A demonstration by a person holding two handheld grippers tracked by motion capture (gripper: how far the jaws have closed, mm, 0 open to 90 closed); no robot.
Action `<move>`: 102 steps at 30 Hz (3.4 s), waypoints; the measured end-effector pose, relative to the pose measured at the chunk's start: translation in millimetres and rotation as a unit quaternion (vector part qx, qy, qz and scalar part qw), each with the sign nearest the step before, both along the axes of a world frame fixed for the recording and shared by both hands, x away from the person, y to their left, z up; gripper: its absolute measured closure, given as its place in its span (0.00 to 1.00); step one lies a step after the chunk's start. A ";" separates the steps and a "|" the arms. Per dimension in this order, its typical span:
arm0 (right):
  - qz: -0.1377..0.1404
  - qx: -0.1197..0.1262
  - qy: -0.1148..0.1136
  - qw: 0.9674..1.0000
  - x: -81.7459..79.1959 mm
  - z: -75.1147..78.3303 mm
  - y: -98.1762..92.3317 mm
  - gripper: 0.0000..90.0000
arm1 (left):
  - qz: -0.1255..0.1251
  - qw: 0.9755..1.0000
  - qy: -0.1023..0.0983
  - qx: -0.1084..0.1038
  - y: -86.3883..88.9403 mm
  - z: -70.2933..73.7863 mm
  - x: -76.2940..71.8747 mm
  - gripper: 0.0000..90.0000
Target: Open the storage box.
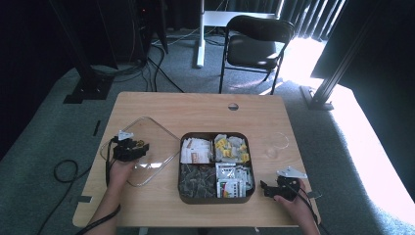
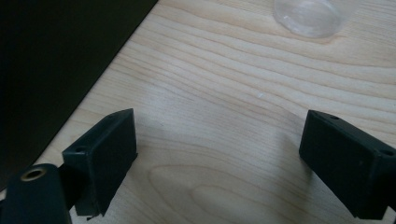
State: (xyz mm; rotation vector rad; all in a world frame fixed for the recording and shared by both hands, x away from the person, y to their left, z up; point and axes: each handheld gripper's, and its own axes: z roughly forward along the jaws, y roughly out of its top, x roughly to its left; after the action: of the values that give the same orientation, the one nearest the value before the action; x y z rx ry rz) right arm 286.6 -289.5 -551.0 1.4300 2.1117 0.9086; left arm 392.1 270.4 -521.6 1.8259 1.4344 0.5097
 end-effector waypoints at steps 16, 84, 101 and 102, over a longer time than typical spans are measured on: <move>0.000 0.000 0.000 1.000 0.0 -0.1 0.0 0.12 | -0.059 0.998 -0.016 0.020 -1.6 11.1 -24.9 0.14; 0.000 0.000 0.000 1.000 0.0 -0.1 0.0 0.12 | -0.318 0.944 -0.031 0.081 -81.2 -18.5 -126.6 0.01; 0.000 0.000 0.000 1.000 -0.1 -0.1 0.0 0.12 | -0.309 0.946 0.004 0.094 -83.9 -25.6 -125.4 0.02; 0.000 0.000 0.000 1.000 -0.1 -0.1 0.0 0.12 | -0.309 0.946 0.004 0.094 -83.9 -25.6 -125.4 0.02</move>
State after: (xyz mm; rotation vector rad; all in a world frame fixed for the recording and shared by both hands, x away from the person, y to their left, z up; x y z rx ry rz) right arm 286.5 -289.5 -551.1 1.4297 2.1116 0.9089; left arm 266.7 186.6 -547.3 2.2939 0.7582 0.3189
